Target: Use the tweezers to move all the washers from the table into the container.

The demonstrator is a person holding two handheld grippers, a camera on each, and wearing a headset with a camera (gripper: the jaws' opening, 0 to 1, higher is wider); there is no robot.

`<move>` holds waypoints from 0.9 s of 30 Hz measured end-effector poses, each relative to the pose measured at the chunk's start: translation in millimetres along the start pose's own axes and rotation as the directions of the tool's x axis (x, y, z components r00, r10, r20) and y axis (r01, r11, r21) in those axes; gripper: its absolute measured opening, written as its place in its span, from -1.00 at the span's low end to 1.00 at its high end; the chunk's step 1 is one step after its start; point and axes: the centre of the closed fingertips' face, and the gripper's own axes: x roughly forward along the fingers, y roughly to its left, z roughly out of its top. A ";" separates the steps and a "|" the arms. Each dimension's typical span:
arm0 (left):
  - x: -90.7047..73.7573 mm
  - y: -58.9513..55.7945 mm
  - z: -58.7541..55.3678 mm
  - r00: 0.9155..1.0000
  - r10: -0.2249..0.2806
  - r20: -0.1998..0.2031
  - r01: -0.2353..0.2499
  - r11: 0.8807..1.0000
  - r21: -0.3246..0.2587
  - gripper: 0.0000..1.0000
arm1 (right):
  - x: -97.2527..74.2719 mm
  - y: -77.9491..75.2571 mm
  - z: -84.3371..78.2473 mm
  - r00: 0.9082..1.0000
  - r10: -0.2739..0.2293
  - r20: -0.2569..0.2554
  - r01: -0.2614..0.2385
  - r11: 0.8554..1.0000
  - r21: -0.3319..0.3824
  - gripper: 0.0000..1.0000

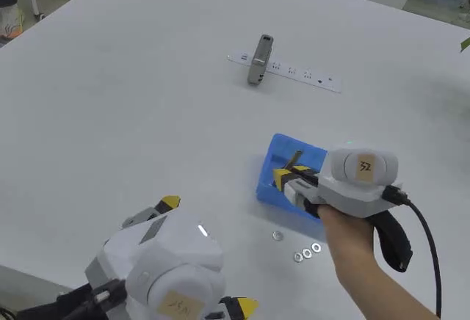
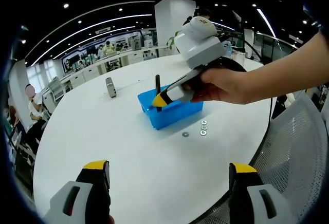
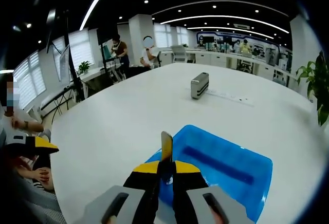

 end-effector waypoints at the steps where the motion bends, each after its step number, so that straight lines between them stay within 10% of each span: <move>1: -0.1 0.0 0.3 1.000 0.001 0.002 -0.001 1.000 0.002 0.98 | -2.0 -0.8 2.1 1.000 -0.002 0.005 0.002 1.000 0.004 -0.91; 16: -0.9 -0.5 1.5 1.000 0.002 0.006 -0.003 1.000 0.011 0.98 | -64.1 8.7 45.6 0.987 0.018 0.163 -0.028 0.998 0.060 -0.91; 27: -0.6 -0.8 1.2 1.000 0.002 0.003 -0.002 1.000 0.016 0.98 | -85.1 36.6 26.8 0.989 0.058 0.138 -0.057 0.998 -0.007 -0.91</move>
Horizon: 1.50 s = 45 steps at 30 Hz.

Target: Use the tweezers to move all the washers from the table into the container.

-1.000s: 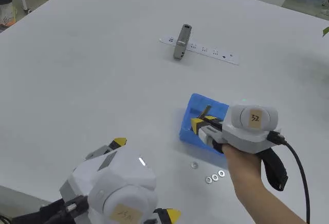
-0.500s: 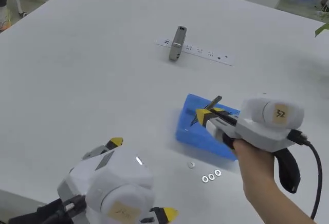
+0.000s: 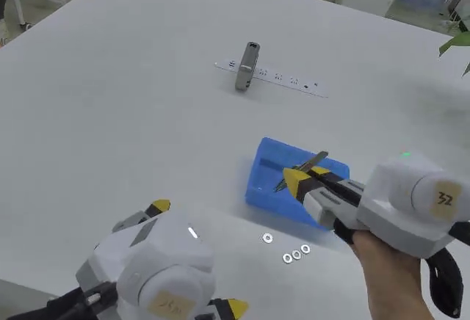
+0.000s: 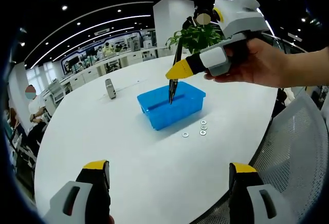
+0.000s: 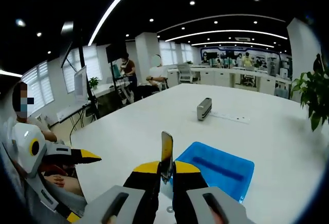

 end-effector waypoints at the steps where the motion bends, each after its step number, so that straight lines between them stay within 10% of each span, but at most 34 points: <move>1: 0.1 -0.2 -0.2 1.000 -0.001 -0.001 0.001 1.000 0.001 0.98 | -0.5 0.6 -3.0 1.000 -0.002 -0.006 0.002 1.000 -0.004 -0.91; 15: 1.1 -0.5 -2.3 1.000 -0.001 -0.012 0.001 1.000 0.003 0.98 | 14.7 -9.1 -63.6 0.991 -0.011 -0.131 0.015 0.999 0.031 -0.91; 45: 1.6 -1.2 -4.6 1.000 -0.001 -0.026 0.002 1.000 0.015 0.98 | 24.7 -14.4 -75.7 0.988 -0.036 -0.152 0.034 0.999 -0.015 -0.91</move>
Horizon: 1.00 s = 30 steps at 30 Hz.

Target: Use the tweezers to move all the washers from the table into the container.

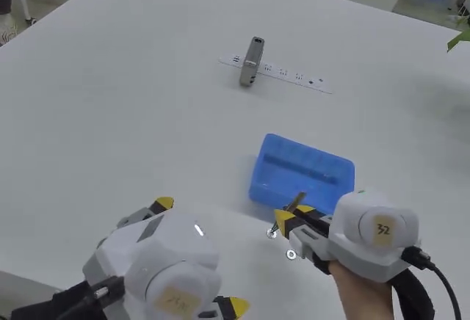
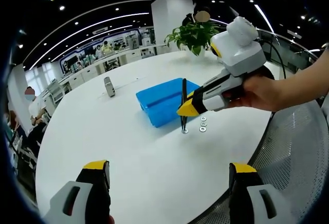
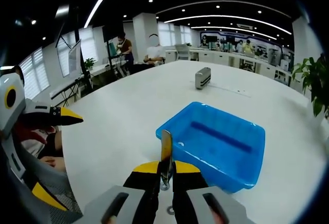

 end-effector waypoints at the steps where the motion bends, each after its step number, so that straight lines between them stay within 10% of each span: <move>1: 0.1 -0.1 -0.1 1.000 0.000 0.000 0.000 1.000 0.001 0.98 | 0.1 -0.2 0.0 1.000 0.000 0.001 0.000 1.000 -0.001 -0.91; 12: -0.2 0.0 2.5 1.000 -0.001 0.014 0.002 1.000 -0.021 0.98 | -2.6 -0.5 -0.9 1.000 0.001 -0.011 -0.001 1.000 0.028 -0.92; 30: 0.4 -0.8 0.4 1.000 -0.006 0.003 0.006 1.000 -0.012 0.98 | -25.0 0.1 58.1 0.993 0.023 0.118 -0.030 0.998 0.055 -0.92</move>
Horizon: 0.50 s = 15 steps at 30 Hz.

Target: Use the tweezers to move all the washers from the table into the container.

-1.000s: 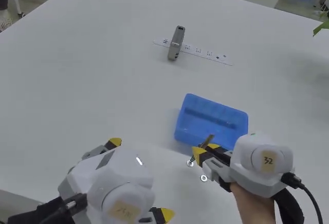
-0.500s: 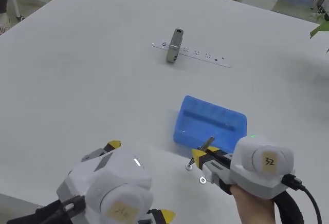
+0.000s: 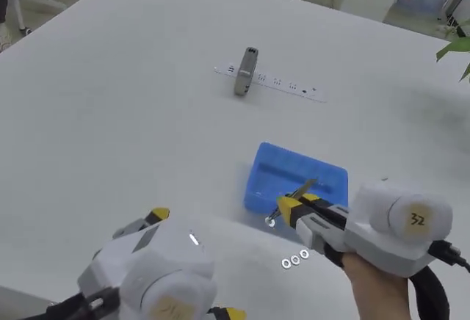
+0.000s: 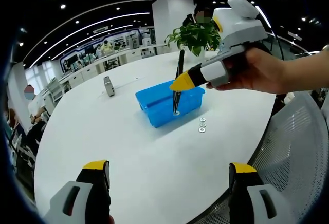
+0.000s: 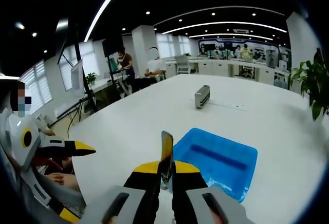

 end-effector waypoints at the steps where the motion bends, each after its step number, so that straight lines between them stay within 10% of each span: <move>1: -0.1 0.1 0.1 1.000 0.001 0.001 -0.001 1.000 0.000 0.98 | 0.1 -0.8 4.3 1.000 0.000 0.010 0.000 1.000 0.006 -0.92; 8: -0.2 1.3 -1.4 1.000 0.006 -0.006 -0.006 1.000 -0.002 0.98 | 10.3 -18.2 30.4 0.997 -0.037 0.070 0.036 0.999 0.021 -0.92; 15: 0.5 0.6 -2.8 1.000 0.003 -0.015 -0.003 1.000 0.003 0.98 | 31.6 -32.3 12.9 0.998 -0.058 0.016 0.058 0.998 -0.003 -0.92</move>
